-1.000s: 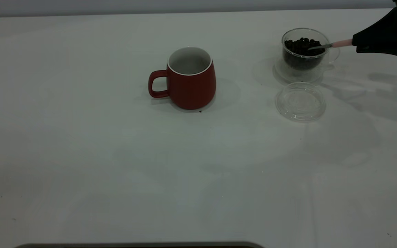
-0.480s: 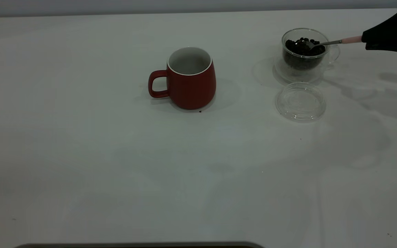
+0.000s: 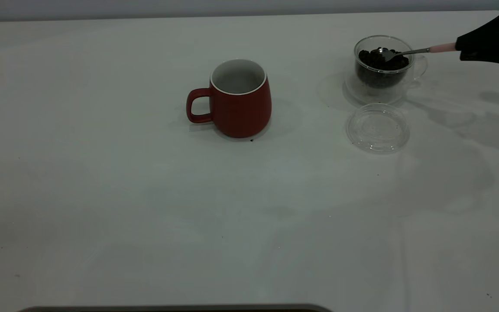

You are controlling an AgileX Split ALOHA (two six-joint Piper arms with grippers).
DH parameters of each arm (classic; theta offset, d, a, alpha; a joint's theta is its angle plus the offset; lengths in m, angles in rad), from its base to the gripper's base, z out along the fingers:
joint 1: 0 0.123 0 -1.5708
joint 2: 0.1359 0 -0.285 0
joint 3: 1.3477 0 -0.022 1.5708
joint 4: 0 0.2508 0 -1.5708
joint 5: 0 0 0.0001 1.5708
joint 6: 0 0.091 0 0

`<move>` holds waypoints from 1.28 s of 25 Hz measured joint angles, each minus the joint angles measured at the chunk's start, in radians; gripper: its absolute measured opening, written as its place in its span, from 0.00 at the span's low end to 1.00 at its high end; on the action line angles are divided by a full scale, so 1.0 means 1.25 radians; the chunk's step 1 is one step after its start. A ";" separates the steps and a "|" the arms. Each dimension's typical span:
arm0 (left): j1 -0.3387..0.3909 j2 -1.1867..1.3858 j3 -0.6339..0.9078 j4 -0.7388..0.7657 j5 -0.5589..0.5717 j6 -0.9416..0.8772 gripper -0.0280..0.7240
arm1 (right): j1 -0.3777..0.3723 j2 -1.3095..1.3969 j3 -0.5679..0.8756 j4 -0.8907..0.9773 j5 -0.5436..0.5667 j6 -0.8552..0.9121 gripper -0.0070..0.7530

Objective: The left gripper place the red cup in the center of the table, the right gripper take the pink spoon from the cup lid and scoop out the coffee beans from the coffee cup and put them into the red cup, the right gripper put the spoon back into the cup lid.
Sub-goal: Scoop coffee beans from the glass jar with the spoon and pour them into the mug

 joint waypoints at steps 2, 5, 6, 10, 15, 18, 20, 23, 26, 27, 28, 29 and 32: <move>0.000 0.000 0.000 0.000 0.000 0.000 0.82 | -0.005 0.000 0.000 0.000 0.011 0.002 0.16; 0.000 0.000 0.000 0.000 0.000 0.000 0.82 | -0.010 0.000 0.000 0.000 0.024 0.010 0.16; 0.000 0.000 0.000 0.000 0.000 0.000 0.82 | -0.010 0.000 0.000 0.000 0.027 0.012 0.16; 0.000 0.000 0.000 0.000 0.000 0.000 0.82 | -0.010 0.000 0.000 0.000 0.033 0.025 0.16; 0.000 0.000 0.000 0.000 0.000 0.000 0.82 | -0.026 0.000 0.000 0.000 0.064 0.030 0.16; 0.000 0.000 0.000 0.000 0.000 0.000 0.82 | -0.035 0.000 0.000 0.000 0.082 0.030 0.16; 0.000 0.000 0.000 0.000 0.000 0.000 0.82 | -0.041 0.000 0.000 0.000 0.096 0.030 0.16; 0.000 0.000 0.000 0.000 0.000 0.000 0.82 | -0.042 0.000 0.001 0.000 0.106 0.030 0.16; 0.000 0.000 0.000 0.000 0.000 0.000 0.82 | -0.043 0.001 0.001 0.000 0.119 0.030 0.16; 0.000 0.000 0.000 0.000 0.000 0.000 0.82 | -0.043 0.002 0.001 0.000 0.128 0.030 0.16; 0.000 0.000 0.000 0.000 0.000 0.000 0.82 | -0.043 0.004 0.001 0.003 0.138 0.030 0.16; 0.000 0.000 0.000 0.000 0.000 0.000 0.82 | -0.043 0.007 0.001 0.005 0.149 0.030 0.16; 0.000 0.000 0.000 0.000 0.000 0.000 0.82 | -0.043 0.016 0.001 0.009 0.165 0.029 0.16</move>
